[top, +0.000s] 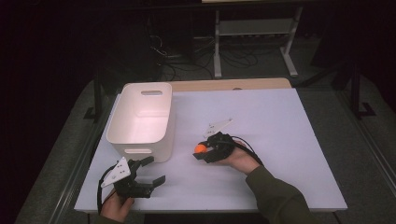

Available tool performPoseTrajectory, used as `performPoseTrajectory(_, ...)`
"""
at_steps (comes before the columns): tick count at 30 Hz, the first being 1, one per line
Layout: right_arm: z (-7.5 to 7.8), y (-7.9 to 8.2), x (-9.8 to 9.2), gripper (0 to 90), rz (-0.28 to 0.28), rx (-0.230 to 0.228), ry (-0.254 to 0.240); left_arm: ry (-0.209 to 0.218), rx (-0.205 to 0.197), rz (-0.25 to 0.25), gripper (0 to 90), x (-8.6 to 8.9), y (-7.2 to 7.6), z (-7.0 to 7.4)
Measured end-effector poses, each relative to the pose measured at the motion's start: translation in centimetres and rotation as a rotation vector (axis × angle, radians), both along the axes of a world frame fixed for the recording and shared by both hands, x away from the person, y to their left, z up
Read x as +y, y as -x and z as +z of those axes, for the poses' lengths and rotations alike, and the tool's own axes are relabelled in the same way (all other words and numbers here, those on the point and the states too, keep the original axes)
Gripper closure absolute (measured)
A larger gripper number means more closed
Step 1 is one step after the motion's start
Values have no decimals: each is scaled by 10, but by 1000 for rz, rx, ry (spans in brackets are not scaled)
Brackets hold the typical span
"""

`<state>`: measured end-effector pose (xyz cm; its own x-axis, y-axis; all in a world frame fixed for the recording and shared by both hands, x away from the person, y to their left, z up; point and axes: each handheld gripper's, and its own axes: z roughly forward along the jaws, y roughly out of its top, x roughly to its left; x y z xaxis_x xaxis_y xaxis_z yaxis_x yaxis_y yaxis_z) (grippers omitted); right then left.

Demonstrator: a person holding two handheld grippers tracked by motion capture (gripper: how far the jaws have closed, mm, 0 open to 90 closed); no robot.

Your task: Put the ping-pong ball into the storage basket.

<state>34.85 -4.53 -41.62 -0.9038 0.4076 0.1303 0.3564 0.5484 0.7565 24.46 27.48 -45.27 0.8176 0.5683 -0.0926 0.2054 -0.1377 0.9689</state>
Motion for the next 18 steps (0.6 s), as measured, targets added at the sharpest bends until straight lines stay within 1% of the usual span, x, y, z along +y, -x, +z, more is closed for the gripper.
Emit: performPoseTrajectory(18, -2, -3, 19, 494, 30, 4, 0, 2, 1, 0, 139, 0, 0, 0)
